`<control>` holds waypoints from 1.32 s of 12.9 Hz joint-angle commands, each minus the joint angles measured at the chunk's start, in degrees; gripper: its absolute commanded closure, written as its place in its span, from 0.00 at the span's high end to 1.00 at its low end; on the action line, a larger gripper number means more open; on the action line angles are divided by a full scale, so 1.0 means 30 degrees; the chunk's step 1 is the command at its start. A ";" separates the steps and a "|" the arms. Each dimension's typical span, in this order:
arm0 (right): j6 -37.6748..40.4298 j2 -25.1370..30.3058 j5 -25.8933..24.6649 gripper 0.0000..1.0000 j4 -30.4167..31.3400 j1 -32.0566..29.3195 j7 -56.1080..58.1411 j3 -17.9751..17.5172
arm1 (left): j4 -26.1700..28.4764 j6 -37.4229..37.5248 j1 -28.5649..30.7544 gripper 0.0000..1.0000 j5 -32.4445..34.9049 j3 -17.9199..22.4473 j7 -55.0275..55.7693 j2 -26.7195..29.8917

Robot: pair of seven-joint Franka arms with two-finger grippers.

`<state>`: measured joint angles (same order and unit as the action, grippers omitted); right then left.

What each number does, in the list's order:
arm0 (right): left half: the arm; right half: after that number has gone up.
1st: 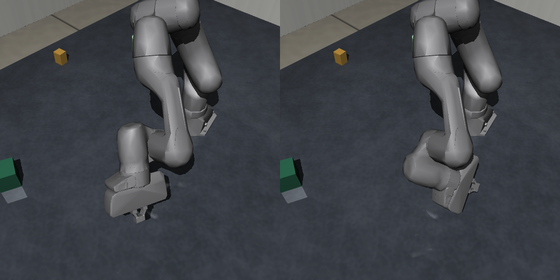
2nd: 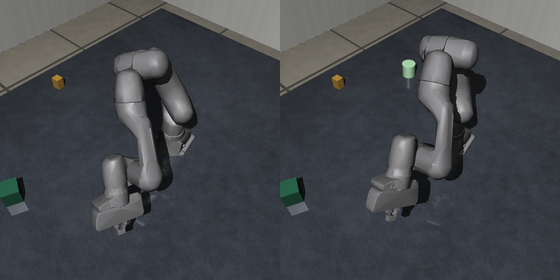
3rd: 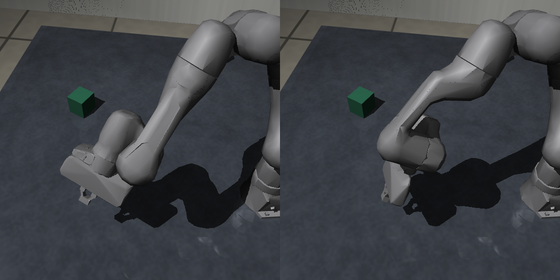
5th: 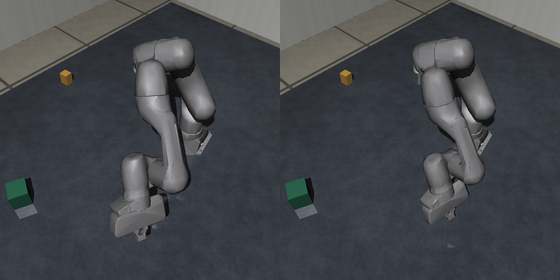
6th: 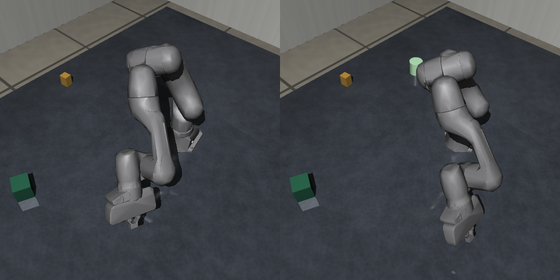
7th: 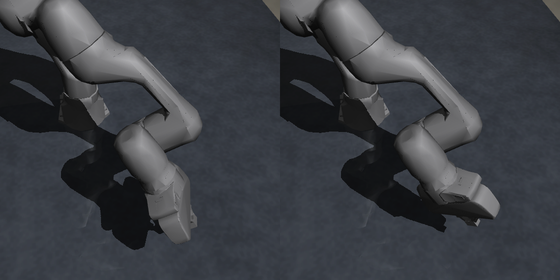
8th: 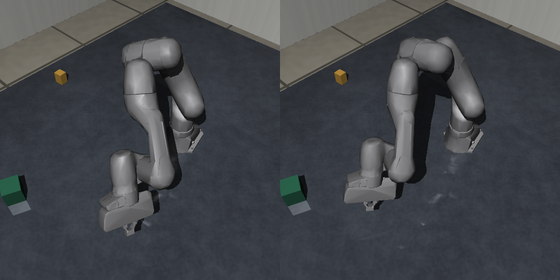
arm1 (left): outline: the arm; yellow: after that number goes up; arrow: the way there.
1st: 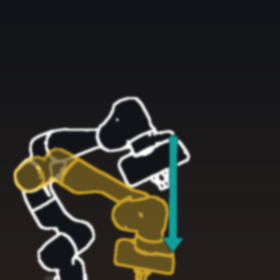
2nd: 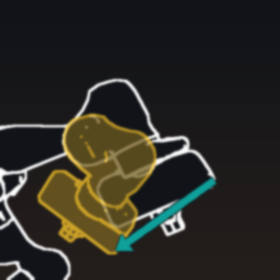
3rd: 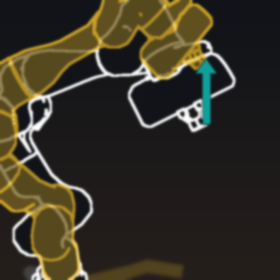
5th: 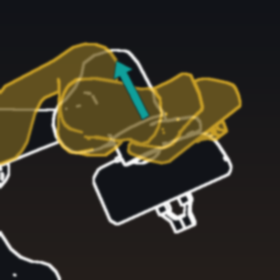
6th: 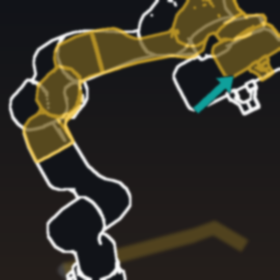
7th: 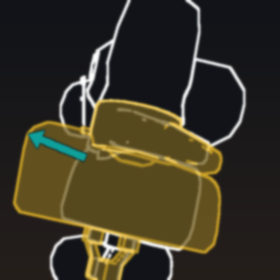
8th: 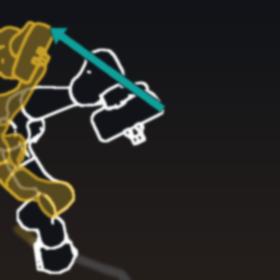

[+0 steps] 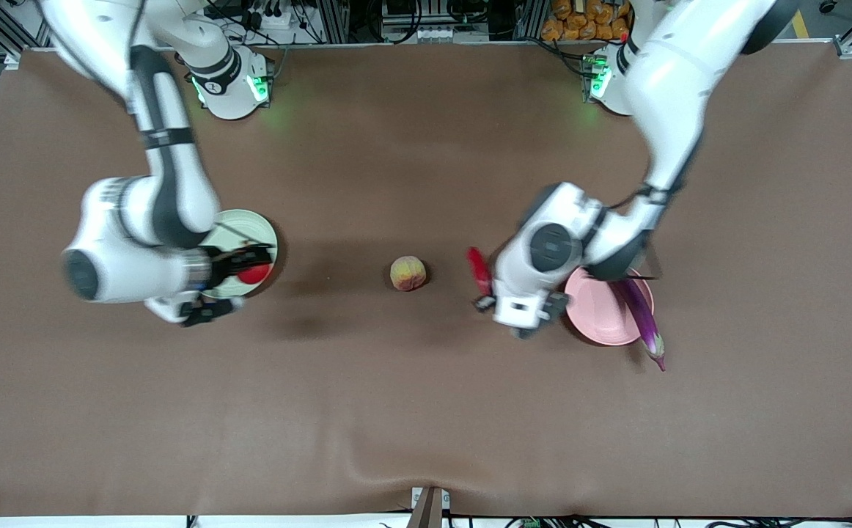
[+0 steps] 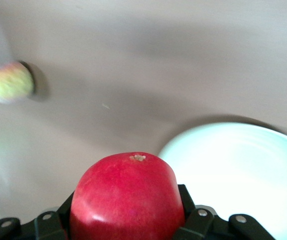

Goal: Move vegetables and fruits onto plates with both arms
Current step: 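Carry the apple to the green plate while the left gripper carries the chili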

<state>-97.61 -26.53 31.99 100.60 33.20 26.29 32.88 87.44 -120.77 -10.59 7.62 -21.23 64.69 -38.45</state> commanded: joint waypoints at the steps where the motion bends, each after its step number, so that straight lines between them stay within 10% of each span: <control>1: 0.0895 -0.0819 -0.0758 0.20 0.0187 -0.2176 0.3412 0.0729 | 0.0676 0.1348 0.1825 0.00 0.0822 0.0046 -0.2633 0.0657; 4: 0.0838 -0.2926 -0.0821 0.20 0.0187 -0.4412 0.6670 0.0671 | 0.1087 0.1672 0.3614 0.00 0.3575 0.0017 -0.3339 0.0278; 5: 0.0750 -0.3513 -0.0762 0.20 0.0158 -0.4561 0.6996 0.0641 | 0.1087 0.1673 0.3735 0.22 0.3698 0.0017 -0.3371 0.0160; 6: 0.0691 -0.3664 -0.0646 0.20 0.0157 -0.4476 0.7028 0.0612 | 0.1087 0.1673 0.3736 0.93 0.3671 0.0046 -0.3053 0.0043; 7: 0.0691 -0.3782 -0.0587 0.20 0.0157 -0.4243 0.6999 0.0583 | 0.1087 0.1702 0.3736 1.00 0.3670 0.0047 -0.2962 0.0071; 11: 0.1070 -0.3900 -0.0557 0.23 0.0187 -0.4329 0.6794 -0.0588 | 0.0854 0.2869 0.3765 1.00 0.3874 0.0047 -0.3604 0.0479; 13: 0.1247 -0.4046 -0.0557 0.88 0.0187 -0.4183 0.6794 -0.0765 | 0.0853 0.3311 0.3969 1.00 0.3875 0.0018 -0.4334 0.1793; 17: 0.3322 -0.3841 -0.0498 1.00 -0.1445 -0.3511 0.5659 -0.0794 | 0.0502 0.4949 0.5285 1.00 0.3233 -0.0275 -0.7672 0.4547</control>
<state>-90.79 -38.42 30.22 100.37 21.22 46.52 30.45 88.00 -108.76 2.41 18.04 -21.02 45.67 -29.72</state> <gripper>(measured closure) 0.000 0.000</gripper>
